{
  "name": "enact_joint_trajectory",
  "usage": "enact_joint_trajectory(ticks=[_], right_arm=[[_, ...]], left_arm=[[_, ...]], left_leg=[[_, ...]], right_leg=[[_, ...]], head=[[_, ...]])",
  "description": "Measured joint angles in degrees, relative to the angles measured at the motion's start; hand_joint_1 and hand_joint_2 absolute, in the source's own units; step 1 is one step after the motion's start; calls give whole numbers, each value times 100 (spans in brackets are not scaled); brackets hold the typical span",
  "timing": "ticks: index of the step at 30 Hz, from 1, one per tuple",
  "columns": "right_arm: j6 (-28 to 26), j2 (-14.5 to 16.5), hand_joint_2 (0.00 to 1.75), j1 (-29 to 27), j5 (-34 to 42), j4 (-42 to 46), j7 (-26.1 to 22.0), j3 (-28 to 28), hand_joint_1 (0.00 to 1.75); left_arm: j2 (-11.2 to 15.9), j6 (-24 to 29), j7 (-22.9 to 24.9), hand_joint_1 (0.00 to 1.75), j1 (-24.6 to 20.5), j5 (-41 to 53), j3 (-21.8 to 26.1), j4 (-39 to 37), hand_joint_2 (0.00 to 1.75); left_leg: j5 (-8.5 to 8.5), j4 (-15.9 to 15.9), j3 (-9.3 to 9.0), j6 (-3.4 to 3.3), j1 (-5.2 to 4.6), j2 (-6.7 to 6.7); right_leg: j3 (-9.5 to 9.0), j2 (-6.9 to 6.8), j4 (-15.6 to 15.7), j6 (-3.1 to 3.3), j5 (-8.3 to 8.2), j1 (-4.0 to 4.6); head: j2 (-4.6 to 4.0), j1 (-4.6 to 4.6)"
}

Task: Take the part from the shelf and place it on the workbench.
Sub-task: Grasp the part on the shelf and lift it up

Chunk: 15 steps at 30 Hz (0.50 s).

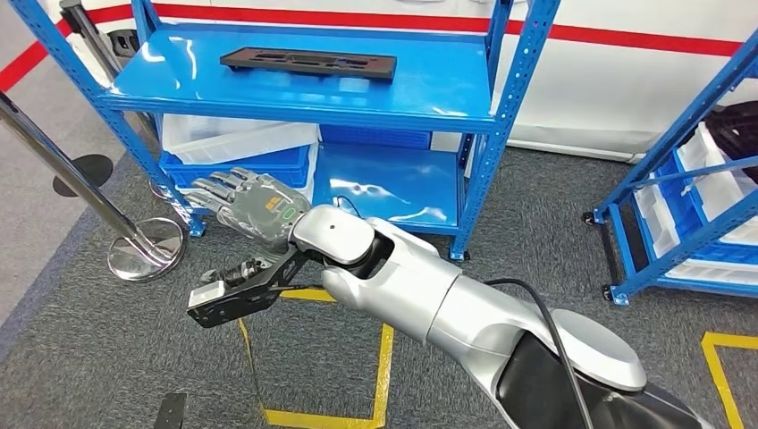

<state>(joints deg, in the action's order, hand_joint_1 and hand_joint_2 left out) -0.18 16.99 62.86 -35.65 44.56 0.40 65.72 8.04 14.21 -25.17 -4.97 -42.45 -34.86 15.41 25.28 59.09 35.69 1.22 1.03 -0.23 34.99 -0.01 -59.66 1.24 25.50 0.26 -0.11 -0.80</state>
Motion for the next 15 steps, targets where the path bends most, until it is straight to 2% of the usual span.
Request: enact_joint_trajectory(ticks=[2,4,5,7,8,9,10,11,13,14,15], right_arm=[[-37,35,0,11,0,-70,-13,-3,0],[-79,62,0,27,0,-128,-26,-13,0],[-103,70,0,37,0,-152,-32,-22,0],[-147,79,0,43,0,-203,-32,-35,0],[-163,79,0,35,0,-231,-24,-37,0],[-174,78,0,26,0,-256,-11,-38,0],[-184,78,0,19,2,-276,3,-39,0],[-194,78,0,16,8,-290,14,-44,0],[-218,80,0,25,46,-299,18,-62,0],[-228,85,0,33,72,-301,14,-72,0],[-237,93,0,40,98,-309,7,-79,0]], left_arm=[[0,3,-9,0,11,-21,0,0,0],[0,3,-24,0,21,-37,0,0,0],[0,3,-33,0,18,-39,0,0,0],[0,-4,-54,0,14,-40,0,0,0],[0,-9,-63,0,18,-36,-1,0,0],[0,-15,-75,0,23,-32,-1,0,0],[-1,-21,-93,0,28,-27,-1,0,0],[-1,-24,-118,0,30,-25,-1,0,0],[-16,-25,-164,0,27,-50,0,0,0],[-24,-23,-168,0,25,-74,0,0,0],[-32,-22,-151,0,25,-105,0,0,0]], left_leg=[[-15,-15,-2,-62,1,-10],[-35,-42,-19,-122,22,-9],[-42,-56,-27,-157,31,-8],[-42,-57,-28,-199,17,-9],[-40,-56,-28,-208,9,-10],[-39,-55,-29,-211,3,-11],[-38,-52,-31,-213,-4,-15],[-36,-50,-36,-213,-12,-20],[-31,-42,-36,-205,-30,-30],[-33,-40,-27,-192,-37,-31],[-38,-40,-17,-173,-36,-30]], right_leg=[[2,-5,4,-38,1,10],[64,-3,-151,-87,125,7],[172,-1,-394,-113,271,1],[508,0,-1129,-139,614,-15],[665,0,-1453,-139,716,-20],[741,0,-1599,-132,716,-21],[714,1,-1529,-113,612,-19],[585,3,-1252,-83,426,-12],[207,9,-455,10,87,20],[72,11,-175,44,5,37],[1,15,-22,66,-17,54]], head=[[0,2],[0,8],[0,10],[0,18],[0,18],[0,20],[0,20],[0,21],[0,17],[0,16],[0,13]])
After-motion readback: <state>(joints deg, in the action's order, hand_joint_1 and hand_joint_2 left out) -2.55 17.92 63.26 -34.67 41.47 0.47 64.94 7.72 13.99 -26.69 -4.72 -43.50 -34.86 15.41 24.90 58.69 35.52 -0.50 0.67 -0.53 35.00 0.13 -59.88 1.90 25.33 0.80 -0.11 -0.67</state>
